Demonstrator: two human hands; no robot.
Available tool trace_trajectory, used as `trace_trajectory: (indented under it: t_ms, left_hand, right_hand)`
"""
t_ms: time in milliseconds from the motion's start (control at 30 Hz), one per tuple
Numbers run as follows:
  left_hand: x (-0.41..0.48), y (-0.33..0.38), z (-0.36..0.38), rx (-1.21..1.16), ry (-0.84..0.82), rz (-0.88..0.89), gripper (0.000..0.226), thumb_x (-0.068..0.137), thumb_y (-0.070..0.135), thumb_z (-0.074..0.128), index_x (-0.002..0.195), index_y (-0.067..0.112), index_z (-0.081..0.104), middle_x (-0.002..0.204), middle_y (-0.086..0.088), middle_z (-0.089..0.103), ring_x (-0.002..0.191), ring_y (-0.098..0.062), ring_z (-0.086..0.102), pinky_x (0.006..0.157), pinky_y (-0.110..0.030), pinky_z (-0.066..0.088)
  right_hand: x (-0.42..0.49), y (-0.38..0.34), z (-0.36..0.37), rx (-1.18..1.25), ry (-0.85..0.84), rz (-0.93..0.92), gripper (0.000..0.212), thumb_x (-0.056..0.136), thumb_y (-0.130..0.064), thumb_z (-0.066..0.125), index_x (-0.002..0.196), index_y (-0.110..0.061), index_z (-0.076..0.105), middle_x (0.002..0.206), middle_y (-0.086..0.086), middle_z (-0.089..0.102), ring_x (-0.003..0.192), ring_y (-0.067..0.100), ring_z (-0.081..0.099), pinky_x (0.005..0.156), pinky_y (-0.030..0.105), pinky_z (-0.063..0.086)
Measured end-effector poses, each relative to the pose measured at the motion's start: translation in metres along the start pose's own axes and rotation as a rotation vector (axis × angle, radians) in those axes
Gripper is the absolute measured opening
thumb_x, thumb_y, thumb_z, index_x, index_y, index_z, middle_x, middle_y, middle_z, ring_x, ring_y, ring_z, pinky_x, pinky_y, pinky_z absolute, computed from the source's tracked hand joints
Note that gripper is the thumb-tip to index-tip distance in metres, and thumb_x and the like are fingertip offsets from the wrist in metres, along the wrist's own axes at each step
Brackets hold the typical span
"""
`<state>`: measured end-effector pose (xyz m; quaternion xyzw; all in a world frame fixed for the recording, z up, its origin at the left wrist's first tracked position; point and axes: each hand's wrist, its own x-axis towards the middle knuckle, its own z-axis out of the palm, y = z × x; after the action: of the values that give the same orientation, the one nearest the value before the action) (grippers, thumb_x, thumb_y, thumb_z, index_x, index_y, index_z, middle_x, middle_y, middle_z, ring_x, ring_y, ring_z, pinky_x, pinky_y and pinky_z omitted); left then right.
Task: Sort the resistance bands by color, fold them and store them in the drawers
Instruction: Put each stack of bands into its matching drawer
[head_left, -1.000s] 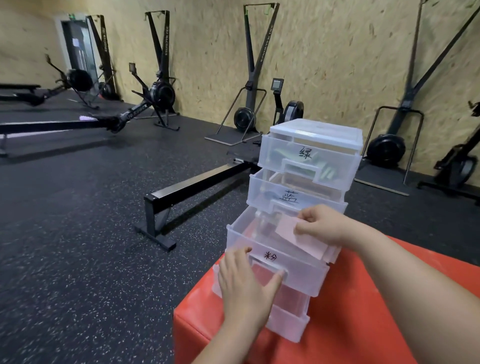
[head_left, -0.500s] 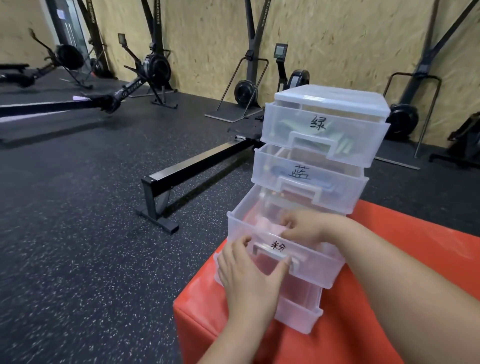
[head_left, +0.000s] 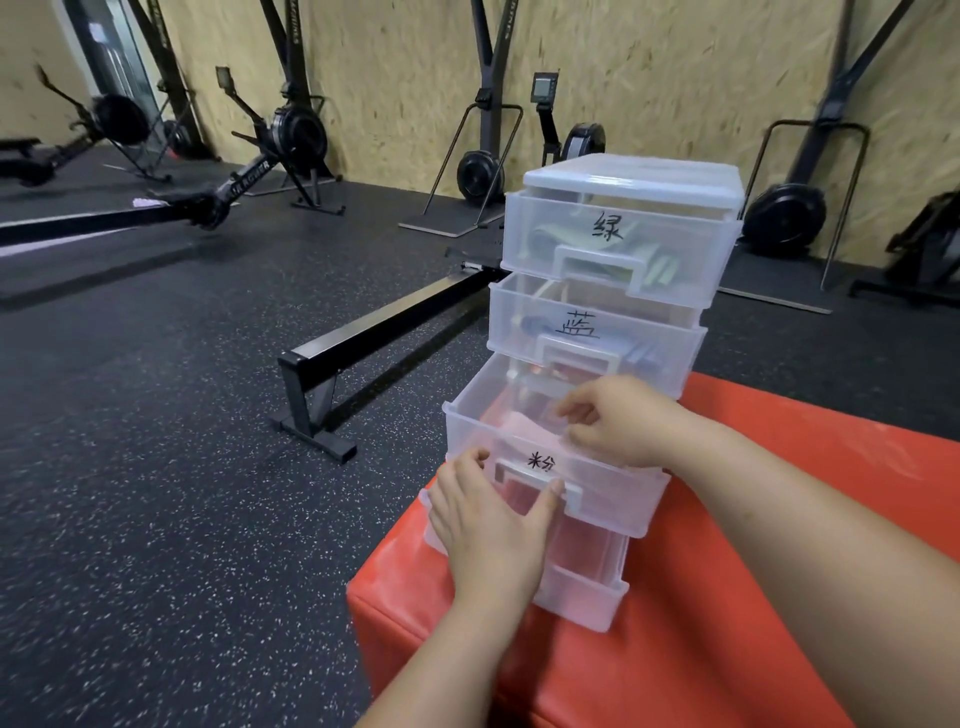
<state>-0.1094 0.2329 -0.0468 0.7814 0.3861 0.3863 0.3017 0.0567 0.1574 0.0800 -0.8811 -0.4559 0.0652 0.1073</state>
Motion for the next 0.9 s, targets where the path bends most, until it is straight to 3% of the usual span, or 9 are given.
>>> trace_trajectory:
  t_ms: [133,200,400,700,900]
  left_hand:
    - [0.013,0.011,0.005,0.077,-0.041,-0.017,0.085,0.072,0.074,0.077,0.132,0.020,0.051,0.128,-0.004,0.054,0.125,-0.032,0.048,0.106,-0.049,0.040]
    - [0.023,0.016,0.007,0.096,-0.083,-0.016,0.084,0.074,0.073,0.077,0.132,0.018,0.050,0.133,-0.006,0.054,0.127,-0.034,0.047,0.107,-0.049,0.040]
    - [0.041,0.027,0.003,0.207,-0.261,0.020,0.082,0.079,0.070,0.076,0.131,0.013,0.045,0.139,-0.011,0.052,0.129,-0.037,0.045,0.107,-0.049,0.042]
    - [-0.018,0.056,-0.014,0.259,-0.267,0.170,0.081,0.085,0.068,0.071,0.144,0.018,0.045,0.139,-0.008,0.054,0.130,-0.034,0.048,0.108,-0.046,0.041]
    - [-0.083,0.082,-0.009,0.281,-0.378,0.328,0.068,0.086,0.069,0.068,0.135,0.026,0.052,0.128,0.000,0.060,0.124,-0.029,0.050,0.103,-0.045,0.043]
  right_hand:
    - [-0.022,0.011,-0.011,0.100,0.148,-0.007,0.027,0.091,-0.024,0.070,0.117,-0.026,0.076,0.098,-0.012,0.073,0.092,0.005,0.068,0.093,0.025,0.054]
    - [-0.035,0.017,-0.016,0.125,0.234,-0.003,0.025,0.090,-0.023,0.069,0.114,-0.026,0.076,0.098,-0.011,0.075,0.091,0.004,0.069,0.093,0.027,0.055]
    - [-0.085,0.032,-0.026,0.069,0.340,0.034,0.034,0.089,-0.023,0.069,0.122,-0.026,0.073,0.119,-0.007,0.074,0.109,0.015,0.067,0.097,0.035,0.052]
    - [-0.160,0.054,-0.004,0.051,0.186,0.127,0.032,0.089,-0.038,0.072,0.120,-0.032,0.072,0.116,-0.008,0.074,0.105,0.014,0.069,0.093,0.034,0.055]
    - [-0.215,0.073,0.011,0.065,0.085,0.163,0.037,0.090,-0.042,0.074,0.125,-0.033,0.069,0.120,-0.010,0.073,0.106,0.009,0.068,0.098,0.030,0.052]
